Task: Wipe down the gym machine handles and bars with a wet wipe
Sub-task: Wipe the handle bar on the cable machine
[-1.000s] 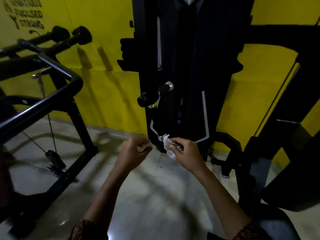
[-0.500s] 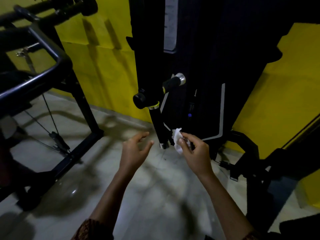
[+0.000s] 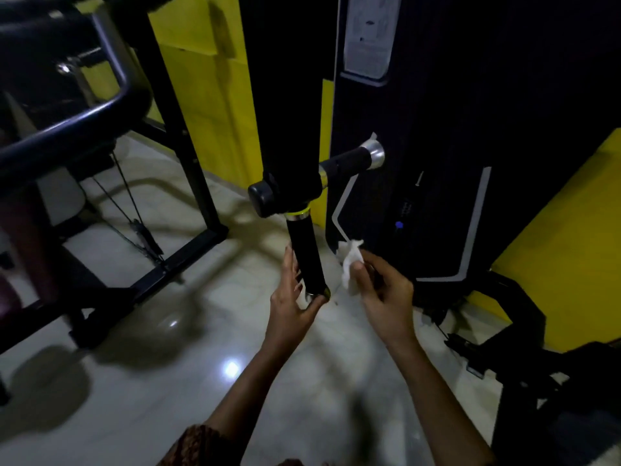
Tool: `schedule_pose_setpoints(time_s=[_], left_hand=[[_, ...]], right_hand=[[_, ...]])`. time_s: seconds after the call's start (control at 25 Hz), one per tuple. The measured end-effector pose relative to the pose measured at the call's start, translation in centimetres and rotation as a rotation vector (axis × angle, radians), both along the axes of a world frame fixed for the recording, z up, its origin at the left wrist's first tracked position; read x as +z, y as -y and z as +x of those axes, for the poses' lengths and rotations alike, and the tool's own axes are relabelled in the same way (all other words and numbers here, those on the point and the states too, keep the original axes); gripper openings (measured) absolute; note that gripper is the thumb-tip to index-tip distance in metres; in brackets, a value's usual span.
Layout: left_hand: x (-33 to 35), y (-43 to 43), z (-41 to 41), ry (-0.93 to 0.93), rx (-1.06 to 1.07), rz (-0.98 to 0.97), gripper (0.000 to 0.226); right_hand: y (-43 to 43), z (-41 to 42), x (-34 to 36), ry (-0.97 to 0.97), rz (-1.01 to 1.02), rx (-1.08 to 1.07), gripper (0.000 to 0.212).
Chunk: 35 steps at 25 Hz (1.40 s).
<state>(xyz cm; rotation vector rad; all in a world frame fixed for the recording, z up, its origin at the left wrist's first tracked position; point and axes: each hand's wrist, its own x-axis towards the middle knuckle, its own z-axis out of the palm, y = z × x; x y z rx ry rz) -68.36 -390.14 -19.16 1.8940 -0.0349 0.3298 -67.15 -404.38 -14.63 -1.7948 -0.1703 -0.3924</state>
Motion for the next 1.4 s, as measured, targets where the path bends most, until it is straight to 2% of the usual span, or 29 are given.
schedule_pose_setpoints(time_s=[0.2, 0.36, 0.44, 0.56, 0.64, 0.76, 0.84, 0.92, 1.04, 1.16, 1.28, 1.4], left_hand=[[-0.9, 0.5, 0.4, 0.002, 0.038, 0.009, 0.099], [-0.8, -0.4, 0.0, 0.019, -0.008, 0.070, 0.093], [-0.1, -1.6, -0.4, 0.116, -0.011, 0.174, 0.083], [2.2, -3.6, -0.4, 0.343, 0.176, 0.341, 0.066], [4.5, -4.2, 0.1, 0.472, 0.301, 0.341, 0.063], [7.2, -4.4, 2.0, 0.587, 0.321, 0.419, 0.059], [7.9, -4.4, 3.0, 0.662, 0.290, 0.543, 0.053], [8.1, -4.7, 3.7, 0.711, 0.304, 0.594, 0.048], [8.1, -5.4, 4.0, 0.756, 0.297, 0.638, 0.046], [8.2, -5.2, 4.3, 0.763, 0.298, 0.640, 0.046], [7.9, -4.6, 4.5, 0.752, 0.316, 0.589, 0.046], [7.9, -4.9, 4.5, 0.776, 0.299, 0.594, 0.045]], right_hand=[[-4.2, 4.4, 2.5, 0.012, -0.029, 0.254, 0.033], [-4.0, 4.6, -0.2, 0.092, -0.116, 0.295, 0.030], [-2.7, 3.9, -2.1, 0.078, -0.135, 0.328, 0.031], [-1.8, 4.1, -3.0, 0.093, -0.089, 0.289, 0.025], [-2.4, 4.5, -2.2, 0.103, 0.021, 0.238, 0.021], [-4.5, 4.8, -0.5, 0.159, 0.097, 0.197, 0.030], [-4.7, 4.0, -1.2, 0.270, 0.003, 0.185, 0.039], [-3.6, 2.8, -3.3, 0.368, -0.173, 0.237, 0.050], [-1.2, 1.1, -5.4, 0.508, -0.406, 0.212, 0.044], [-2.1, 1.8, -3.5, 0.642, -0.485, 0.127, 0.041], [-4.9, 3.8, -1.5, 0.722, -0.552, 0.203, 0.034], [-3.5, 4.1, -5.3, 0.690, -0.630, 0.283, 0.045]])
